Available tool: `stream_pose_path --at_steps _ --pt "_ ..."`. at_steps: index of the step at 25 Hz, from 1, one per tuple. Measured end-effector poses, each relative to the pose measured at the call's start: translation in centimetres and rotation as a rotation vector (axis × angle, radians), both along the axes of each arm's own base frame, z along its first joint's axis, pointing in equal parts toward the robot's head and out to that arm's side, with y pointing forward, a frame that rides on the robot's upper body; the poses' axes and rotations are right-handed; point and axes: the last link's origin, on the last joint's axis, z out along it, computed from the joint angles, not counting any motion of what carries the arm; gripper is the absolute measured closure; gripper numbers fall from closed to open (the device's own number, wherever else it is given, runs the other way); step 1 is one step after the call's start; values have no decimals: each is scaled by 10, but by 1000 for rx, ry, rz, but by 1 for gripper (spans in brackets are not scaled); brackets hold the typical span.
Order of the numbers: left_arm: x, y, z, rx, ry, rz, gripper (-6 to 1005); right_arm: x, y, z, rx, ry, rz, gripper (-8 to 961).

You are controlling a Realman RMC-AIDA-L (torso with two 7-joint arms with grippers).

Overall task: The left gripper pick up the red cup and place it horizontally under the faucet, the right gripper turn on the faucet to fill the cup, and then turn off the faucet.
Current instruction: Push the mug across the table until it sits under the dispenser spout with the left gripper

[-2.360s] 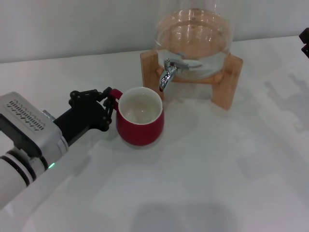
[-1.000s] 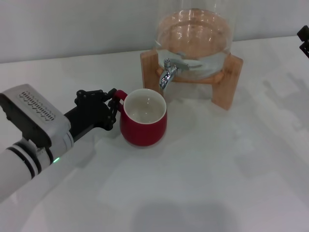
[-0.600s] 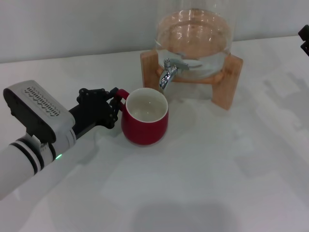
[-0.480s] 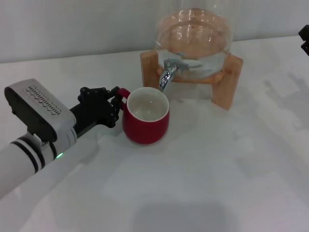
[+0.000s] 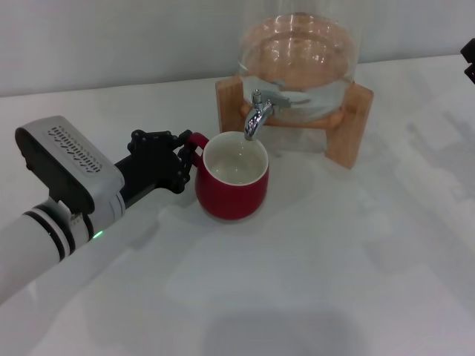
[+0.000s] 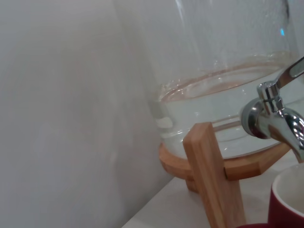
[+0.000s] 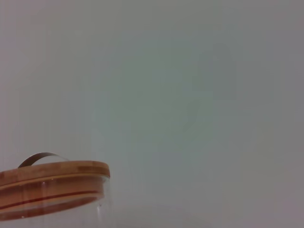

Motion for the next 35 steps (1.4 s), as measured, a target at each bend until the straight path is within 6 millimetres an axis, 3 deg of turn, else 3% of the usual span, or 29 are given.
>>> stream_pose_path --at_steps 19,35 --pt "10 4 -2 -14 3 -28 906 1 0 2 6 9 -5 119" --pt "6 7 1 -2 25 -15 906 0 4 3 7 9 -6 119"
